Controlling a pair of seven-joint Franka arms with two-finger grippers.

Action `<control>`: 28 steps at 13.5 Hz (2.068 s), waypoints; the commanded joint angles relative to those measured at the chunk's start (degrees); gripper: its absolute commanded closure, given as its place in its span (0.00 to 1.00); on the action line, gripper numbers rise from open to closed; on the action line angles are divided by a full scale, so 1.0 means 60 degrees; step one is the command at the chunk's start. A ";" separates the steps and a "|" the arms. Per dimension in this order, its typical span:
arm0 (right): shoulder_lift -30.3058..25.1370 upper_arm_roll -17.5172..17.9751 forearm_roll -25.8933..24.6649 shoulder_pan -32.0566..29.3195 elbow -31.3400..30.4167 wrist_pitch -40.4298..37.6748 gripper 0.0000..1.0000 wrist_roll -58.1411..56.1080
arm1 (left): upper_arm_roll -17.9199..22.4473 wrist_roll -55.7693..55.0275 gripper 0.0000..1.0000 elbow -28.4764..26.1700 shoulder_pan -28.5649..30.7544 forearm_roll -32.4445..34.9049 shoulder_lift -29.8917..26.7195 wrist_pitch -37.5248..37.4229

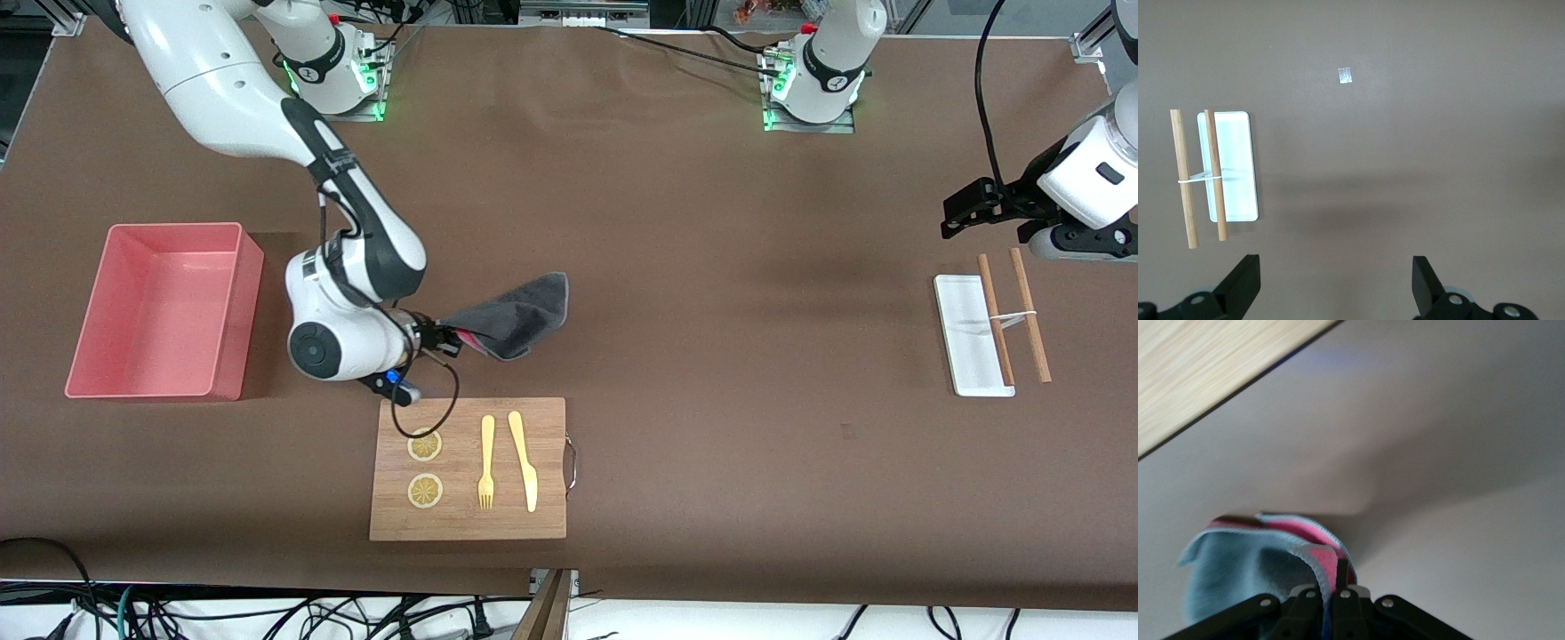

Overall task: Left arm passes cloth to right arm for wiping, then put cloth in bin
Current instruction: 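Wipe the table beside the wooden board with the cloth in the right gripper, then move the cloth over the pink bin and open the right gripper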

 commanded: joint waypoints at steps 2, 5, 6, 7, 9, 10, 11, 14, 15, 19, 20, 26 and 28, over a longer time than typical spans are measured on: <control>-0.0092 -0.1243 -0.0013 -0.0041 0.0078 -0.1037 1.00 -0.2268 | -0.0002 0.0024 0.00 0.0039 0.0053 -0.0150 -0.0054 -0.0149; -0.0107 -0.1934 -0.0143 -0.0071 0.0078 -0.1390 1.00 -0.3532 | -0.0002 0.0024 0.00 0.0039 0.0054 -0.0150 -0.0054 -0.0149; -0.0107 -0.2023 -0.0348 -0.0129 0.0078 -0.1493 1.00 -0.3898 | -0.0002 0.0024 0.00 0.0039 0.0039 -0.0150 -0.0054 -0.0149; -0.0122 -0.2111 -0.0553 -0.0216 0.0078 -0.1537 1.00 -0.4279 | -0.0016 0.0024 0.00 0.0039 0.0039 -0.0150 -0.0054 -0.0149; -0.0195 -0.2199 -0.0963 -0.0436 0.0092 -0.1538 1.00 -0.5069 | -0.0002 0.0024 0.00 0.0039 0.0054 -0.0150 -0.0054 -0.0149; -0.0311 -0.2199 -0.1255 -0.0480 0.0107 -0.1581 1.00 -0.5247 | -0.0016 0.0024 0.00 0.0039 0.0039 -0.0150 -0.0054 -0.0149; -0.0530 -0.2199 -0.1591 -0.0524 0.0107 -0.1770 1.00 -0.5322 | -0.0017 0.0024 0.00 0.0039 0.0039 -0.0150 -0.0054 -0.0149; -0.1247 -0.2185 -0.2049 -0.0730 0.0500 -0.2997 1.00 -0.5644 | -0.0016 0.0024 0.00 0.0039 0.0039 -0.0150 -0.0054 -0.0149; -0.1627 -0.2199 -0.2049 -0.0730 0.0720 -0.3641 1.00 -0.5659 | -0.0017 0.0024 0.00 0.0039 0.0039 -0.0150 -0.0054 -0.0149; -0.3107 -0.2199 -0.2063 -0.1314 0.1059 -0.5314 1.00 -0.6475 | -0.0017 0.0024 0.00 0.0039 0.0039 -0.0150 -0.0054 -0.0163; -0.3444 -0.2199 -0.2107 -0.1577 0.1074 -0.5607 1.00 -0.6900 | -0.0017 0.0024 0.00 0.0039 0.0039 -0.0150 -0.0054 -0.0163; -0.4135 -0.3235 -0.3206 -0.2136 0.1367 -0.6432 1.00 -0.9988 | -0.0017 0.0024 0.00 0.0039 0.0039 -0.0150 -0.0054 -0.0163; -0.4063 -0.3809 -0.3221 -0.2194 0.1221 -0.6212 1.00 -1.0740 | -0.0017 0.0024 0.00 0.0039 0.0039 -0.0150 -0.0054 -0.0163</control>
